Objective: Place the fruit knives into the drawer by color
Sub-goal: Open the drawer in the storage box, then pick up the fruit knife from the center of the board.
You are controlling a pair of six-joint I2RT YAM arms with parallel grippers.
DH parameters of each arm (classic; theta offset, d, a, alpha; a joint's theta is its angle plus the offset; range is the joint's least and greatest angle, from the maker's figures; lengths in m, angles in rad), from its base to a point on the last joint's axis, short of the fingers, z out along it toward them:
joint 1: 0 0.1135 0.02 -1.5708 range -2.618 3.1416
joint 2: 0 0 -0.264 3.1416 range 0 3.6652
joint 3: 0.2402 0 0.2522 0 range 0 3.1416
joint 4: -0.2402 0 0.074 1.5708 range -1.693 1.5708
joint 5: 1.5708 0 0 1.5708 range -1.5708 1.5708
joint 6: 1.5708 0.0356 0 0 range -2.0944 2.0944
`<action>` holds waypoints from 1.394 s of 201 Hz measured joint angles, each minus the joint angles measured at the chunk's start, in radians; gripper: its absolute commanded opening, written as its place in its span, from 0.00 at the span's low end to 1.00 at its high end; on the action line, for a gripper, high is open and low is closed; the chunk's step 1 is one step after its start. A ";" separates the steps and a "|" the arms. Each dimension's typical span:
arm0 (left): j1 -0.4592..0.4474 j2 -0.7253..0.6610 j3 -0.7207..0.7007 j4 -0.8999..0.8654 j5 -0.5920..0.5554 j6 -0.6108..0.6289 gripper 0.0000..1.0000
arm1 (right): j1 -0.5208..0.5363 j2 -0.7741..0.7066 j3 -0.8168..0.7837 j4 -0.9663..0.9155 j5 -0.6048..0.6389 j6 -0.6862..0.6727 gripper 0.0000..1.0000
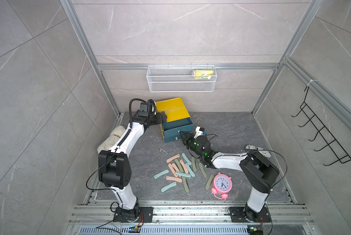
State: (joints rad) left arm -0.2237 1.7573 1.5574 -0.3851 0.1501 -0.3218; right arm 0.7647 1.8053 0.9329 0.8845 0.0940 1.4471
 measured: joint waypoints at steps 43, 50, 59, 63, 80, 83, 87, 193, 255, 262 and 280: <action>0.000 0.003 0.000 0.007 0.008 -0.007 0.93 | 0.011 -0.039 -0.045 0.005 -0.024 -0.006 0.37; 0.000 0.003 0.000 0.007 0.008 -0.007 0.94 | 0.011 -0.040 -0.045 0.007 -0.031 -0.011 0.44; 0.000 0.003 0.000 0.007 0.007 -0.009 0.95 | 0.011 -0.045 -0.049 0.009 -0.037 -0.027 0.49; 0.000 0.003 0.000 0.007 0.007 -0.010 0.95 | 0.011 -0.048 -0.052 0.010 -0.042 -0.024 0.51; 0.000 0.003 0.000 0.006 0.005 -0.012 0.97 | 0.012 -0.079 -0.071 0.000 -0.051 -0.042 0.56; 0.000 0.003 0.000 0.006 0.004 -0.013 0.97 | 0.012 -0.087 -0.075 -0.003 -0.055 -0.043 0.57; 0.000 0.003 0.000 0.006 0.003 -0.014 0.97 | 0.012 -0.099 -0.080 -0.010 -0.058 -0.051 0.58; 0.016 -0.082 -0.019 -0.011 -0.029 -0.029 0.99 | 0.034 -0.595 -0.229 -0.596 -0.095 -0.335 0.60; 0.020 -0.411 -0.300 0.095 -0.007 -0.124 1.00 | 0.092 -0.565 0.009 -1.223 -0.137 -0.700 0.63; 0.019 -0.448 -0.343 0.107 -0.003 -0.139 1.00 | 0.113 -0.525 0.030 -1.267 -0.150 -0.734 0.64; 0.019 -0.525 -0.434 0.125 0.010 -0.179 1.00 | 0.191 -0.400 0.078 -1.352 -0.174 -0.797 0.65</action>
State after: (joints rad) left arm -0.2043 1.2327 1.1233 -0.2604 0.1600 -0.5003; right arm 0.9554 1.4052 1.0107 -0.4679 -0.0803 0.6502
